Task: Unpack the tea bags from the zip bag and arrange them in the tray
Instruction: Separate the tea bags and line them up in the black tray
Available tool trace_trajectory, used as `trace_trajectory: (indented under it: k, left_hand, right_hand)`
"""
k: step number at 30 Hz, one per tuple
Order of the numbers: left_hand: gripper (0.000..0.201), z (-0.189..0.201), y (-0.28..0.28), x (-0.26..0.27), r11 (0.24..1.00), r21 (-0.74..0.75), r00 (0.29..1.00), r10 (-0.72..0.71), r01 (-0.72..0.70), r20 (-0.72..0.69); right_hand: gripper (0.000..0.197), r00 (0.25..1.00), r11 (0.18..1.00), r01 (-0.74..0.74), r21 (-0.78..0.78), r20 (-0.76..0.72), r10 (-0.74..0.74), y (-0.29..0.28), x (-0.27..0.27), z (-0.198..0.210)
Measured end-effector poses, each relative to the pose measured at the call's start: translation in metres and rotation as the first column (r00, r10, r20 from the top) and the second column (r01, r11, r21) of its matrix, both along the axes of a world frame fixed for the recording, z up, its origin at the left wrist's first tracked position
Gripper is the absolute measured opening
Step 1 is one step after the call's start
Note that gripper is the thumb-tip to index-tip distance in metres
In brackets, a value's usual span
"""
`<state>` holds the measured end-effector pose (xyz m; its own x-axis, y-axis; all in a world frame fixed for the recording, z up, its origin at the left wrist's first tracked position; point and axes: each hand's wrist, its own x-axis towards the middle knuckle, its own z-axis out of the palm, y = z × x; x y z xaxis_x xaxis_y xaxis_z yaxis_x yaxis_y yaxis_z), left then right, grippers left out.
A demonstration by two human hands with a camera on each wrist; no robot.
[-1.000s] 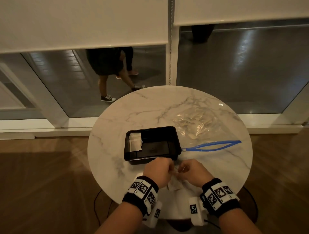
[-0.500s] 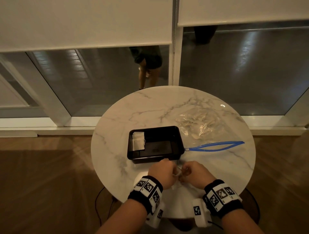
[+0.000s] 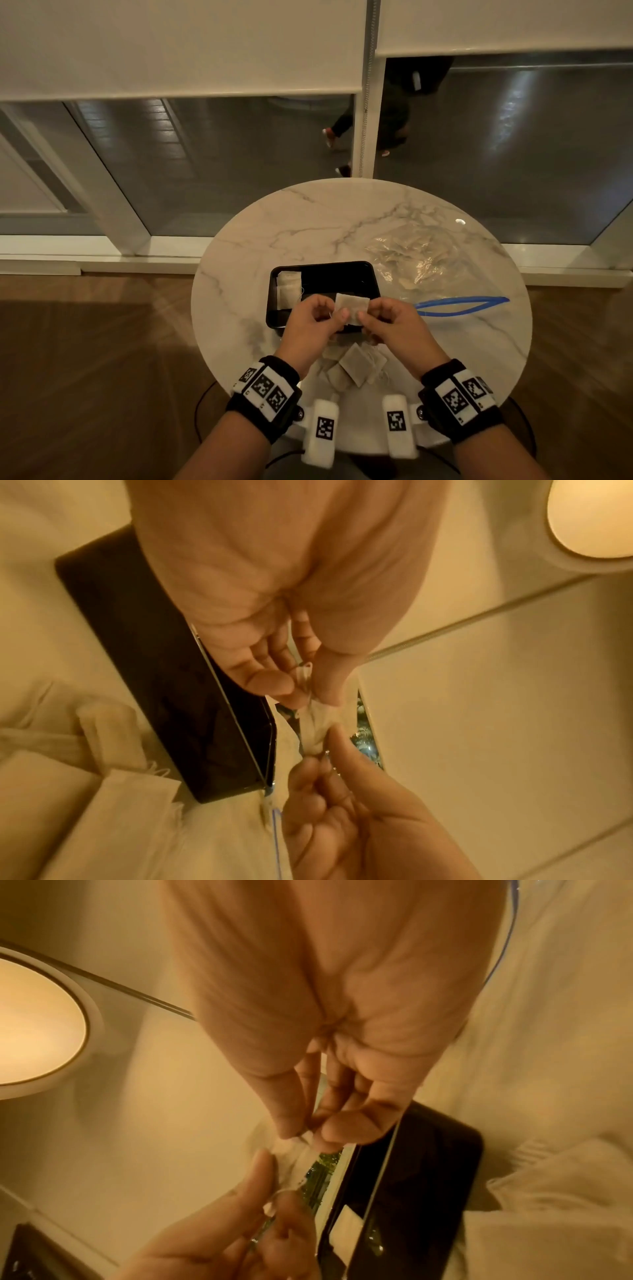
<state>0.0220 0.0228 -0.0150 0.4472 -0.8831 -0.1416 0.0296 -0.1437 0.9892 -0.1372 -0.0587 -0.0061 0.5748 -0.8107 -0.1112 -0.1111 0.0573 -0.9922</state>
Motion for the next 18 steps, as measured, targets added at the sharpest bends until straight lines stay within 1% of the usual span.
trace_trajectory:
  k: [2, 3, 6, 7, 9, 11, 13, 15, 17, 18]
  left_hand:
    - [0.014, 0.001, 0.001, 0.004, 0.998, -0.022, 0.997, 0.053, -0.054, -0.059]
    - [0.014, 0.0, 0.001, 0.007, 0.997, -0.023, 0.995, 0.076, -0.078, -0.065]
    - [0.014, -0.002, 0.004, 0.018, 0.992, -0.024, 0.991, 0.126, -0.127, -0.052]
    - [0.014, -0.003, 0.005, 0.023, 0.989, -0.027, 0.989, 0.141, -0.142, -0.033]
    - [0.014, -0.002, 0.01, 0.035, 0.978, -0.042, 0.976, 0.207, -0.205, 0.064]
    - [0.011, -0.002, 0.014, 0.049, 0.945, -0.086, 0.934, 0.325, -0.315, 0.149]
    - [0.009, -0.005, 0.017, 0.064, 0.898, -0.098, 0.886, 0.439, -0.428, 0.15]
    - [0.014, -0.014, 0.018, 0.078, 0.88, -0.006, 0.877, 0.474, -0.475, 0.078]
    - [0.023, -0.026, 0.02, 0.087, 0.883, 0.115, 0.883, 0.464, -0.455, -0.07]
    - [0.025, -0.029, 0.021, 0.09, 0.885, 0.152, 0.877, 0.46, -0.44, -0.139]
  right_hand:
    - [0.009, 1.0, 1.0, 0.016, 0.01, 0.026, -0.016, -0.001, 0.012, 0.003]
    - [0.012, 0.999, 1.0, -0.002, 0.015, 0.033, 0.001, -0.002, 0.018, 0.004]
    - [0.011, 0.993, 0.993, -0.121, 0.002, 0.005, 0.121, -0.001, 0.035, 0.006]
    - [0.013, 0.989, 0.989, -0.147, -0.004, -0.016, 0.146, -0.001, 0.041, 0.007]
    - [0.014, 0.987, 0.989, -0.147, -0.023, -0.068, 0.145, -0.003, 0.054, 0.009]
    - [0.013, 0.982, 0.989, -0.133, -0.062, -0.146, 0.123, -0.008, 0.067, 0.01]
    - [0.011, 0.967, 0.985, -0.134, -0.111, -0.232, 0.105, -0.015, 0.08, 0.01]
    - [0.011, 0.952, 0.984, -0.121, -0.132, -0.296, 0.078, -0.023, 0.094, 0.005]
    - [0.013, 0.924, 0.981, -0.123, -0.148, -0.377, 0.059, -0.031, 0.109, -0.002]
    - [0.015, 0.903, 0.978, -0.136, -0.158, -0.425, 0.057, -0.034, 0.116, -0.006]
